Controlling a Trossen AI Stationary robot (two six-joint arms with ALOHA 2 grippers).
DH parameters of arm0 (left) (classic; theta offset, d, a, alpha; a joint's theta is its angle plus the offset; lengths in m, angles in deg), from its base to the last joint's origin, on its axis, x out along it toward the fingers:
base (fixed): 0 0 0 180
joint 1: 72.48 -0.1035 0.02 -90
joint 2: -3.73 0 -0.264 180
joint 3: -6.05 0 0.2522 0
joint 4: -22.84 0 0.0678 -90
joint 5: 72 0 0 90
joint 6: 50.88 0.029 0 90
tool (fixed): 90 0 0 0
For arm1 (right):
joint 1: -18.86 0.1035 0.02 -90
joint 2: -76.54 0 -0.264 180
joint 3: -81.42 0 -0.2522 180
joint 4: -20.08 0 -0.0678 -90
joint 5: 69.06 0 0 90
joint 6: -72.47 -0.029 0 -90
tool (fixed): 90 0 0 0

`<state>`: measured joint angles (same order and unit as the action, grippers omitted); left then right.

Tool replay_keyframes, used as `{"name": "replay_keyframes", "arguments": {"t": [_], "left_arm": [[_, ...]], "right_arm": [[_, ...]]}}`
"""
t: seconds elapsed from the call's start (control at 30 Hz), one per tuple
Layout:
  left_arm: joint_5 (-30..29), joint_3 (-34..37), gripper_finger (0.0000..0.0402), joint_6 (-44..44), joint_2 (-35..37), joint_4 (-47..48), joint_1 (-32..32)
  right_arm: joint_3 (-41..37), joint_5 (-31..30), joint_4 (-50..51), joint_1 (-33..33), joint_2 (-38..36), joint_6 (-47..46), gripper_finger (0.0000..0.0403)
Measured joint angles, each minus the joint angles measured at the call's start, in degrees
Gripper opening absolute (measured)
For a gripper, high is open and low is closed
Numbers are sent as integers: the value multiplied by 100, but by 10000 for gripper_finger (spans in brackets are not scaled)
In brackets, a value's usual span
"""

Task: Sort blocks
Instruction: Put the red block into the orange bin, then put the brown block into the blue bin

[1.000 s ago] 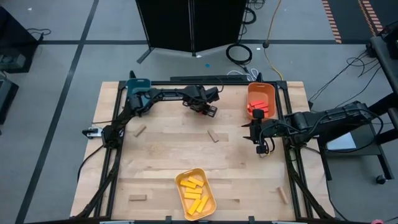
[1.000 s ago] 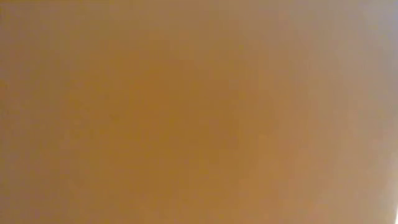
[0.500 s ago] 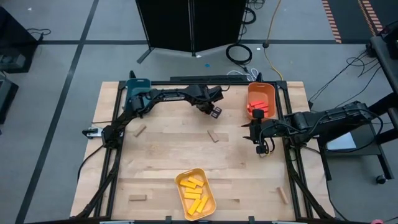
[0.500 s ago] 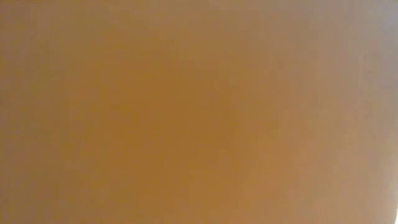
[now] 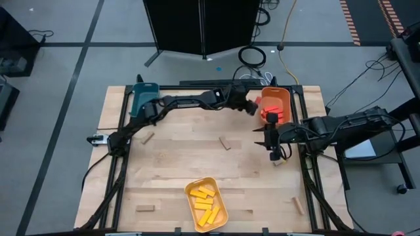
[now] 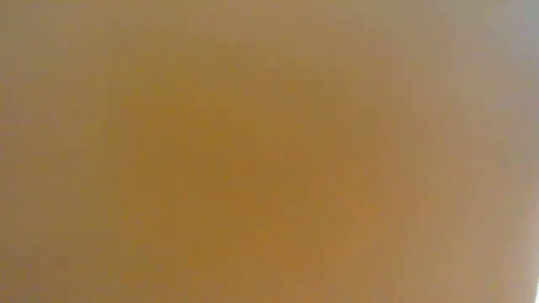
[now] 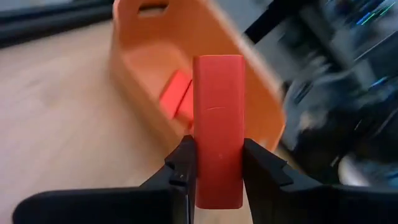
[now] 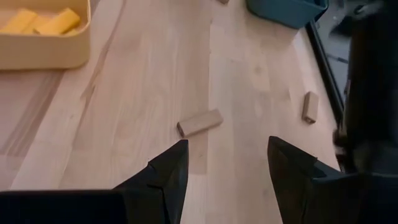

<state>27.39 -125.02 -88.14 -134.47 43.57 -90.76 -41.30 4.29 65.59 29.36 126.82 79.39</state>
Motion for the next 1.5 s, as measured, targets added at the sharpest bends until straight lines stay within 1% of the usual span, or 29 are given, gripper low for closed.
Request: {"name": "replay_keyframes", "arguments": {"t": [0.07,0.17,0.23,0.3,0.5,0.7,0.9,1.03,1.17,1.3,1.4,1.5], "left_arm": [[192,8,82,-344,-193,-765,-63],[310,-7,82,-842,-475,-1759,-94],[379,-7,82,-1111,-669,-2180,-105],[389,-140,83,-1199,-868,-2346,-112],[487,-812,83,-1199,-1213,-2435,-81],[562,-871,88,-1044,-1277,-2360,-22],[568,-879,132,-1036,-1267,-2378,-18],[736,-879,159,-1038,-1267,-2460,-18],[881,-879,174,-1042,-1267,-2458,-18],[933,-879,179,-926,-1255,-2456,-69],[1264,-877,180,-612,-1158,-2424,-196],[1666,-879,180,-311,-971,-1953,-298]], "right_arm": [[42,-1,12,0,-39,-2,161],[60,-17,12,0,-159,-4,161],[60,-65,12,0,-253,-11,161],[60,-174,11,0,-346,-23,161],[66,-476,-69,0,-552,-158,161],[66,-479,-192,0,-601,-312,161],[66,-476,-311,0,-604,-418,161],[66,-474,-331,0,-601,-433,161],[67,-474,-331,0,-601,-433,161],[66,-474,-328,0,-601,-458,161],[67,-470,-323,0,-601,-578,161],[68,-471,-227,0,-601,-660,161]]}}
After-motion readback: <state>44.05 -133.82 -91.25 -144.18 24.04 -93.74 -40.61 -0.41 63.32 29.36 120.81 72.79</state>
